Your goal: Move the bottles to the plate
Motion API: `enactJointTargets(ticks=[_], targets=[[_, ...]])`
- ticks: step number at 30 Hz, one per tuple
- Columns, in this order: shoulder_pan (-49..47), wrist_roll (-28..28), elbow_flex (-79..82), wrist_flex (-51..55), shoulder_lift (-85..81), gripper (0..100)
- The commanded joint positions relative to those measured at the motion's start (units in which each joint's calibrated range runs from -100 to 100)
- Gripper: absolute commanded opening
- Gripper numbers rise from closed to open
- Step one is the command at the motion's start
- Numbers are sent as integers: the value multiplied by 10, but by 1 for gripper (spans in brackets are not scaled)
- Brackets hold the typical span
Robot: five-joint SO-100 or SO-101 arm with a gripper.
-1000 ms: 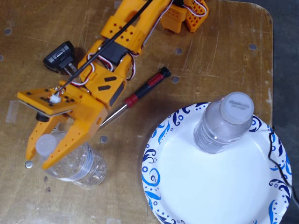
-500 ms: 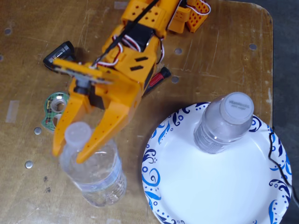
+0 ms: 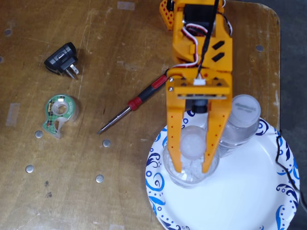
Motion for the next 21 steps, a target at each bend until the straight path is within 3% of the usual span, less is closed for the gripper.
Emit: enactJointTargets(ticks=[1,10,21], targets=[[0,0,19,-16,-32,5],[-5,0,186,-239,-29,5],[-7,2,243,-257,-28,5]])
